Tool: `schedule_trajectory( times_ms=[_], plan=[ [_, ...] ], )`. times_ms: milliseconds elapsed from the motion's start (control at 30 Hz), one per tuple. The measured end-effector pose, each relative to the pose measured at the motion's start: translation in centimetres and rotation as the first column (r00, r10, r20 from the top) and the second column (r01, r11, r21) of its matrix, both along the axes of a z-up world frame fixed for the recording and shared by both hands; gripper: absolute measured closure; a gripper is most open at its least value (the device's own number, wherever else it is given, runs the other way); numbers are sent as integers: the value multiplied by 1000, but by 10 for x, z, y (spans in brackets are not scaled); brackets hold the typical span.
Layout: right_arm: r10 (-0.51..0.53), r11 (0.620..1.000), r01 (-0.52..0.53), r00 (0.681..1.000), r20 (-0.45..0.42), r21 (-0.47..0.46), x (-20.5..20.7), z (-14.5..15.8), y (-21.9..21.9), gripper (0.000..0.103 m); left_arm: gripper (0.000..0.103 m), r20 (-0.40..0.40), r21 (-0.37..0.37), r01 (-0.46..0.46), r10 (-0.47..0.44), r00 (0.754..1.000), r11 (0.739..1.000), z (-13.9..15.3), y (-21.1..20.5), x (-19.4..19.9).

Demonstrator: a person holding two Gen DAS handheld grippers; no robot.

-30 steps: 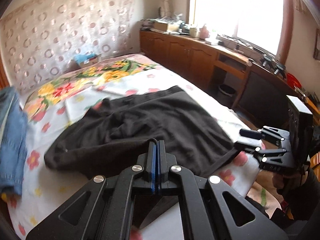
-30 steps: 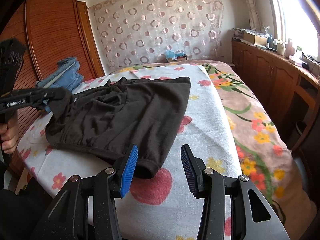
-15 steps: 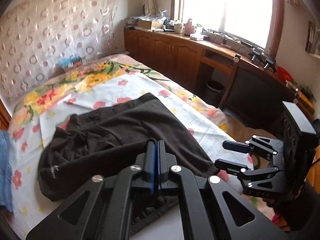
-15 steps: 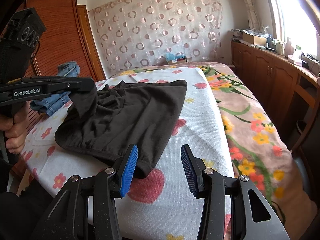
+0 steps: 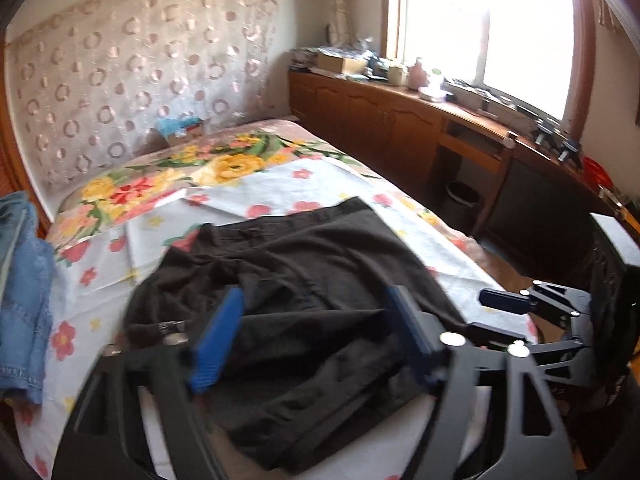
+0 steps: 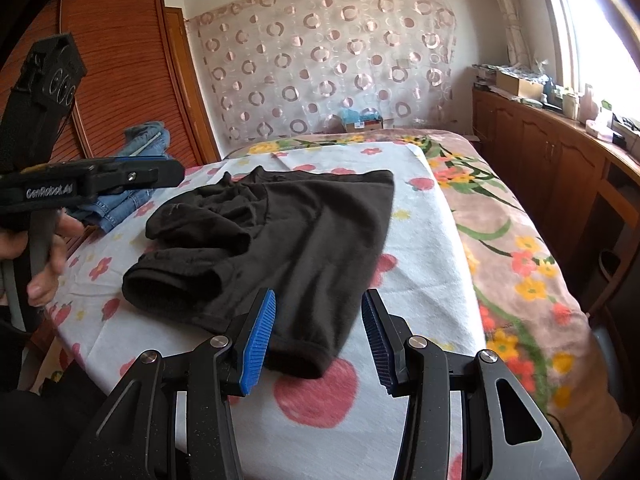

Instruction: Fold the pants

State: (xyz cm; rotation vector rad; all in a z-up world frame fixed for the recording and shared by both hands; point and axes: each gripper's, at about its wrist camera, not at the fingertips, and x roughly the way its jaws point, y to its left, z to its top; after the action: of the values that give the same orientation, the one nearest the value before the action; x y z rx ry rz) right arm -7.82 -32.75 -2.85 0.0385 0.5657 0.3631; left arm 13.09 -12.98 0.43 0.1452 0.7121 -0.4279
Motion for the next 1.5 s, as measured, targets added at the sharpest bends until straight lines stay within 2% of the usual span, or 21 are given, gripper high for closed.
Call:
schedule_trajectory(
  times_ms=[433, 567, 667, 733, 767, 800, 900, 1200, 1500],
  plan=[
    [90, 996, -91, 996, 13, 24, 35, 3, 34, 56, 24, -59, 39, -103, 105, 993, 994, -41, 49, -9],
    [105, 994, -104, 994, -24, 34, 52, -6, 40, 57, 24, -82, 39, -119, 121, 989, 992, -52, 58, -14],
    [114, 992, -111, 991, -66, 52, 62, -13, 40, 62, 24, -103, 31, -130, 133, 986, 991, -61, 65, -19],
    [129, 990, -123, 988, -87, 71, 68, -15, 42, 72, 24, -106, 30, -134, 136, 985, 991, -62, 68, -20],
    [135, 989, -128, 986, -96, 76, 71, -17, 42, 84, 24, -105, 29, -136, 138, 985, 990, -62, 69, -21],
    [141, 988, -133, 985, -98, 82, 72, -17, 41, 90, 24, -104, 25, -138, 140, 985, 990, -62, 71, -22],
    [159, 983, -151, 985, -73, 107, 72, -9, 38, 96, 24, -100, 14, -139, 139, 985, 990, -60, 73, -25],
    [127, 988, -128, 992, 19, 89, 55, 16, 5, 97, 24, -81, -8, -126, 125, 989, 992, -51, 72, -29],
    [66, 996, -66, 998, -4, 64, 36, 8, -13, 97, 24, -83, 1, -97, 96, 992, 995, -51, 58, -28]
  ],
)
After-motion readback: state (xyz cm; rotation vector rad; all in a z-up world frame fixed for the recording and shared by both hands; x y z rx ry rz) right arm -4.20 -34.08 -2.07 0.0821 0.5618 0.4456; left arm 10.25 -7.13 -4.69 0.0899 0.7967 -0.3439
